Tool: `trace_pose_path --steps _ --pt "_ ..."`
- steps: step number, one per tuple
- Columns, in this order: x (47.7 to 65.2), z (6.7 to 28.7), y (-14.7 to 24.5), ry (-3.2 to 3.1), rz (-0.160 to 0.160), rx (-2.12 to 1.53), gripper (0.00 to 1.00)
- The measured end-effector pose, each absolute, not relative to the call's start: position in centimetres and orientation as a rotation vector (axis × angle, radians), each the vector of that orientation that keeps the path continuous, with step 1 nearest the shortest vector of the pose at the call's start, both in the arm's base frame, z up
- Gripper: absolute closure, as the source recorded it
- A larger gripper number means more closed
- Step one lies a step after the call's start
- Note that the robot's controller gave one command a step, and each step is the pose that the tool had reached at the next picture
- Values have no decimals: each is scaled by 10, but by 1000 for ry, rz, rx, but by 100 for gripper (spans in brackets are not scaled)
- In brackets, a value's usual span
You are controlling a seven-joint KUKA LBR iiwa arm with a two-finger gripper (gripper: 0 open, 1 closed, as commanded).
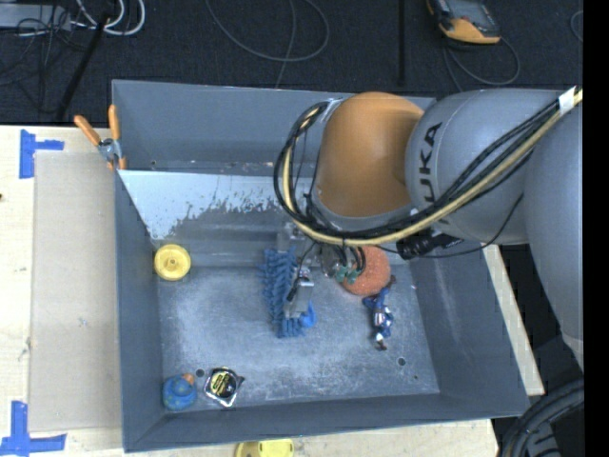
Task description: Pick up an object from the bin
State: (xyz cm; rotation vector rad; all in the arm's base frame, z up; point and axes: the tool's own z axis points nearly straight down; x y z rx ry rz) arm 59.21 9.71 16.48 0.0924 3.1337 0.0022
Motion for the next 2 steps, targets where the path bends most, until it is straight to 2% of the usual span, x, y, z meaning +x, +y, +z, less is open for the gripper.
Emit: trace_pose_path --steps 1,2 --pt "604 121 87 3141 1 22 0" --pt "606 80 67 3131 9 -49 100"
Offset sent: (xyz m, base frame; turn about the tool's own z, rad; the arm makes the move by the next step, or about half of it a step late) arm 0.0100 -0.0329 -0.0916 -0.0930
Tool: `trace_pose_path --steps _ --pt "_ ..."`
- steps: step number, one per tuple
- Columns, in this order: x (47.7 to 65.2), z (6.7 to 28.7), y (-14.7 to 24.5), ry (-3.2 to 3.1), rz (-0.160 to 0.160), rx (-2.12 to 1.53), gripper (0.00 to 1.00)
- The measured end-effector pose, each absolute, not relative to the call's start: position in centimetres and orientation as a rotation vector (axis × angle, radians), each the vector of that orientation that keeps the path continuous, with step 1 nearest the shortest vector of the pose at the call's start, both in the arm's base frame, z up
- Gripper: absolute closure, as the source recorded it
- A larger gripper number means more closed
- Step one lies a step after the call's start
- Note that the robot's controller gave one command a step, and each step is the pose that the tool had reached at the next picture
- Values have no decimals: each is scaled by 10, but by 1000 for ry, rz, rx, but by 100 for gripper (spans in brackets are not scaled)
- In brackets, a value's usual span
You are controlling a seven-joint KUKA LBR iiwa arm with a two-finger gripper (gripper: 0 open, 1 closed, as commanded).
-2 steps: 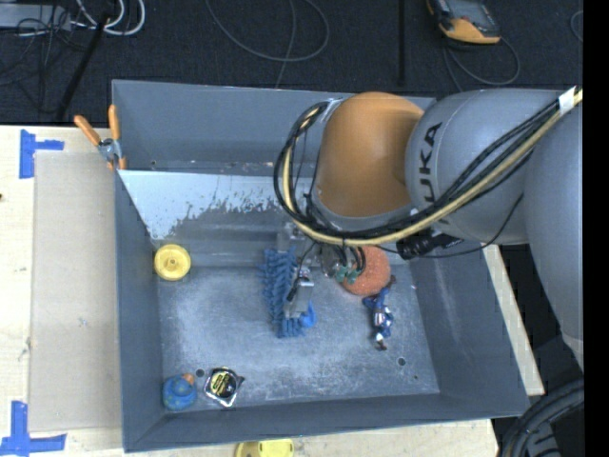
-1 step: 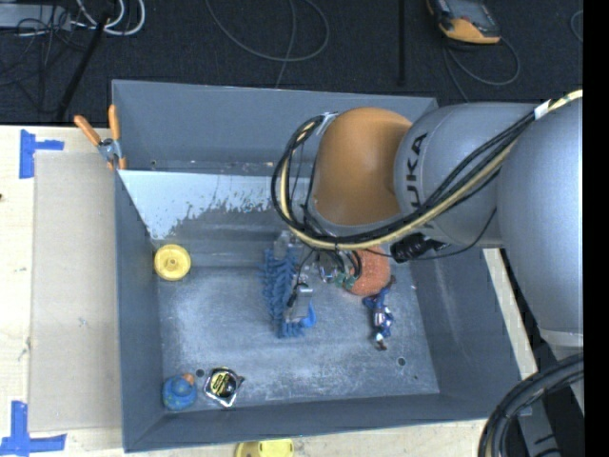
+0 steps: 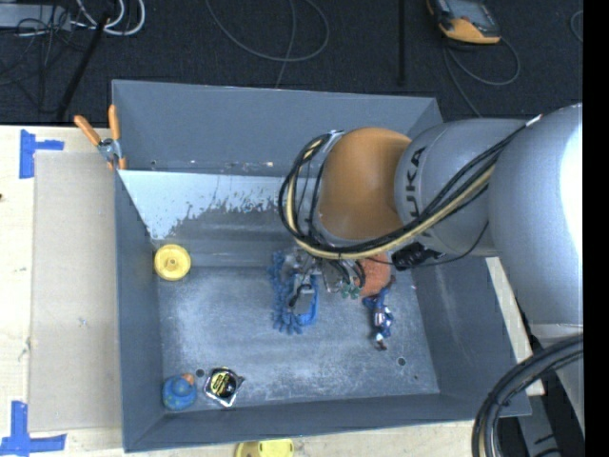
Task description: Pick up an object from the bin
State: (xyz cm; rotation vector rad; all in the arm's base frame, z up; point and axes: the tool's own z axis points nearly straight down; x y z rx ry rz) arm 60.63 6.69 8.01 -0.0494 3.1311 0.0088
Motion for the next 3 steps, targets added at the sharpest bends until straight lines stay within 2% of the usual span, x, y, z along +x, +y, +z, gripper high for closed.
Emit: trace_pose_path --steps 2,3 --pt "606 80 67 3131 9 -45 100" --pt "604 236 49 3131 0 -124 100"
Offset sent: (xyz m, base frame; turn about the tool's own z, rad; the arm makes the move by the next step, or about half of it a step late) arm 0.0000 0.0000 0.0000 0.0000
